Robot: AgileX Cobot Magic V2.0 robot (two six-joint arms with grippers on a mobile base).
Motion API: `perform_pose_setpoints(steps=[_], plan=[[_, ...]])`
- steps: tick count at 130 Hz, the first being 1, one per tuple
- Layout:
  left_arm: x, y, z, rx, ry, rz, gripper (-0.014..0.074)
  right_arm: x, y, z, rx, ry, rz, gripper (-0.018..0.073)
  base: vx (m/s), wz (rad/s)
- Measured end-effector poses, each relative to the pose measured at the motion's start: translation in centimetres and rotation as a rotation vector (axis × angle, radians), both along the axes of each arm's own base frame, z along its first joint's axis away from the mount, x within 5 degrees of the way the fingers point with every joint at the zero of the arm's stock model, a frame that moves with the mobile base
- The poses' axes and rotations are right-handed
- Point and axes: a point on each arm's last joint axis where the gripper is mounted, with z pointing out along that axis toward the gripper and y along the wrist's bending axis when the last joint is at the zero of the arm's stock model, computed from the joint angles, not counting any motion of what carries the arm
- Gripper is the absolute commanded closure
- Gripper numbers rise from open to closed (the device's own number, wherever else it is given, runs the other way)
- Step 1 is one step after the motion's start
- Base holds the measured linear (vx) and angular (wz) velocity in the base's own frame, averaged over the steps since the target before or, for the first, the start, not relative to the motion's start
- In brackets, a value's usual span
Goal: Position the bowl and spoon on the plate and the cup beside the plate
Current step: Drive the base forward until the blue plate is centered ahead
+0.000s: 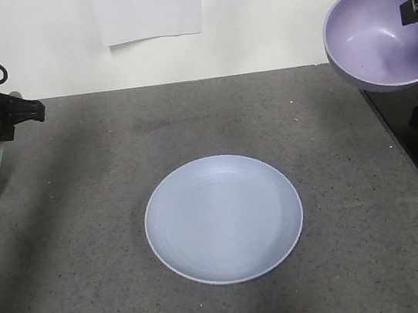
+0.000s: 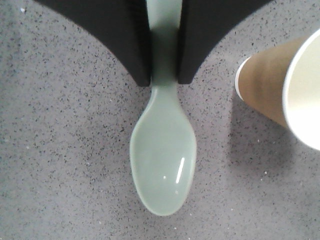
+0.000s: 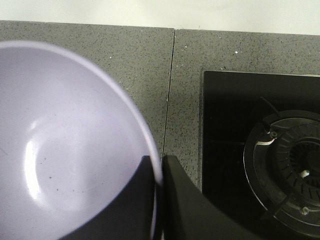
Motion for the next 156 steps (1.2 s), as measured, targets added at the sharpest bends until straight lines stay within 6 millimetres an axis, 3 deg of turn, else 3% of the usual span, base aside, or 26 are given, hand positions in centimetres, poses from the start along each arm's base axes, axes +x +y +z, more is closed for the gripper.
perform_pose_setpoints(steps=[156], plan=[[0.00, 0.00, 0.00, 0.000, 0.000, 0.000, 0.0604, 0.00, 0.00, 0.00, 0.000, 0.000, 0.000, 0.0563, 0.03, -0.01]])
